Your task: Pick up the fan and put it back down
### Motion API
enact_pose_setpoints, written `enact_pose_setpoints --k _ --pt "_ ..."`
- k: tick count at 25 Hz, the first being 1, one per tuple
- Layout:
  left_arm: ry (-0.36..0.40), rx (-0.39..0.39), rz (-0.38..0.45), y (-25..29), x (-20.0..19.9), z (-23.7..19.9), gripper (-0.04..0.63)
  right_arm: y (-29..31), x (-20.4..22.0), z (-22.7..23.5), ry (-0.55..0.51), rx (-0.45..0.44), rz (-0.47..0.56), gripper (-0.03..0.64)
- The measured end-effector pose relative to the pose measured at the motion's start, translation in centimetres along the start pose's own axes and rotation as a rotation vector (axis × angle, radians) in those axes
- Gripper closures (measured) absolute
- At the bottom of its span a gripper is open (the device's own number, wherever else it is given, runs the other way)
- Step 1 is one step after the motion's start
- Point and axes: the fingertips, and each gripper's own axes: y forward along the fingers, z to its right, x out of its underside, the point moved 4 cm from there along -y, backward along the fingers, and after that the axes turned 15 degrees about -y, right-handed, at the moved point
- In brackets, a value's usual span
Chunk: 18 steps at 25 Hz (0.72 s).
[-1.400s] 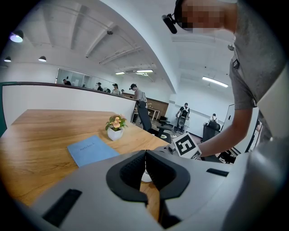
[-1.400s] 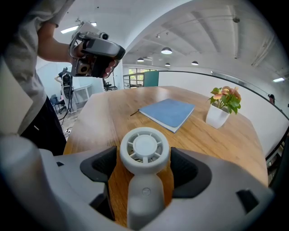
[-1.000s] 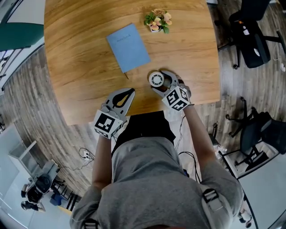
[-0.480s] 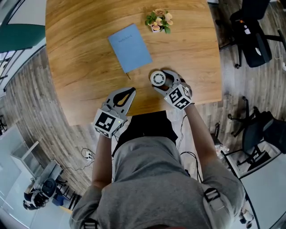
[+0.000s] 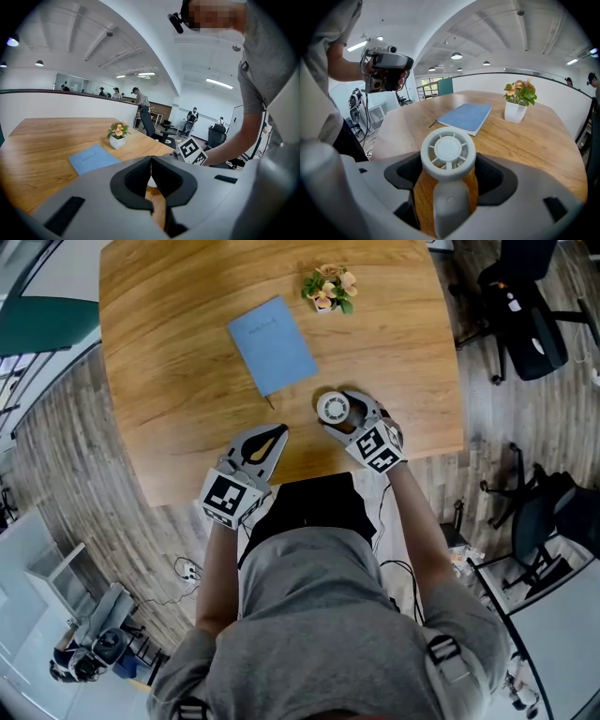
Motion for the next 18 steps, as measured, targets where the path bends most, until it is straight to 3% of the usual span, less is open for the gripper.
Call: enact_pose_setpoints --k 18 --pt "0.051 0.018 0.038 -0.9 -1.5 3.6 0.575 -4.7 -1.5 0.2 0.0 0.081 0.056 0.253"
